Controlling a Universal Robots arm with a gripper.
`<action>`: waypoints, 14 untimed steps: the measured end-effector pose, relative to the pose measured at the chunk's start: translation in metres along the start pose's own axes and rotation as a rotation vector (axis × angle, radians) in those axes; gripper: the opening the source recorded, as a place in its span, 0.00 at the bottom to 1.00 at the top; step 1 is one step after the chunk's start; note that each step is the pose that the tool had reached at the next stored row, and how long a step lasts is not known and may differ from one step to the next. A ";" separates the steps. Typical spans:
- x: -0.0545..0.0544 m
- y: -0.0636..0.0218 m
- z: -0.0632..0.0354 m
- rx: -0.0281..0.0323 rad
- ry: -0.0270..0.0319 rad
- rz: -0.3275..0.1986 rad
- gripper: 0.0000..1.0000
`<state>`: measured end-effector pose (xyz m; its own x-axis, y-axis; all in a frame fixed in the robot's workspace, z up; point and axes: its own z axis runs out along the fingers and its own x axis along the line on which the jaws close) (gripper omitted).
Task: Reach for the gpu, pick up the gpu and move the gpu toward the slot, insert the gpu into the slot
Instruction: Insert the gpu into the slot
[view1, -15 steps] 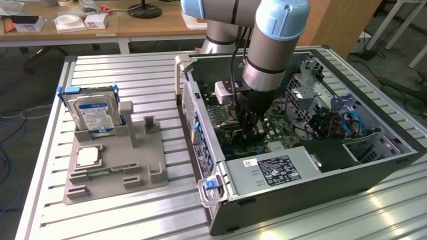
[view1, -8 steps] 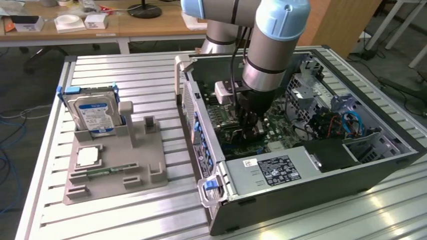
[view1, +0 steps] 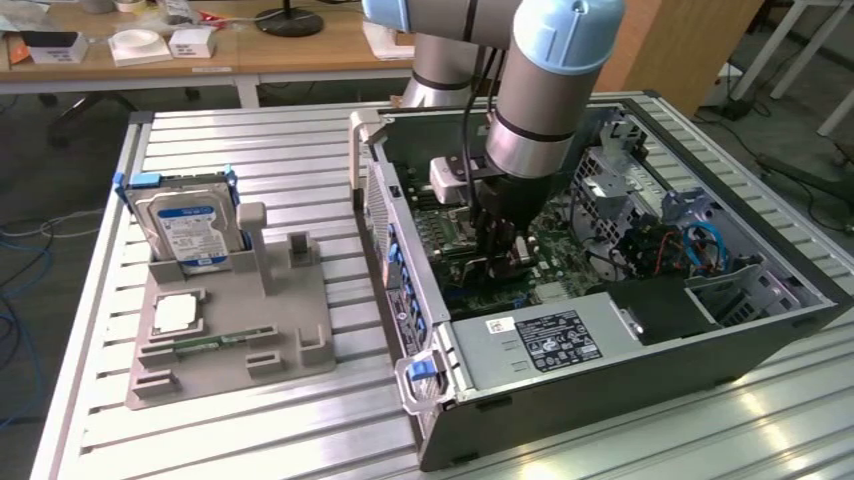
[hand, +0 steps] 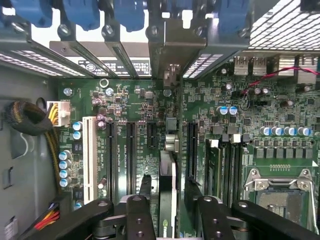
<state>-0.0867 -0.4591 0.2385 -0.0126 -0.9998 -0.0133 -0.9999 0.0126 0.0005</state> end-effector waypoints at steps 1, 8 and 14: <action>0.000 0.0000 -0.0024 0.0004 0.0000 0.000 0.40; 0.000 0.0001 -0.0249 0.0042 -0.0001 0.000 0.40; 0.000 0.0001 -0.0309 0.0055 -0.0002 0.000 0.38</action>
<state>-0.0868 -0.4591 0.2694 -0.0126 -0.9998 -0.0135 -0.9999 0.0126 -0.0050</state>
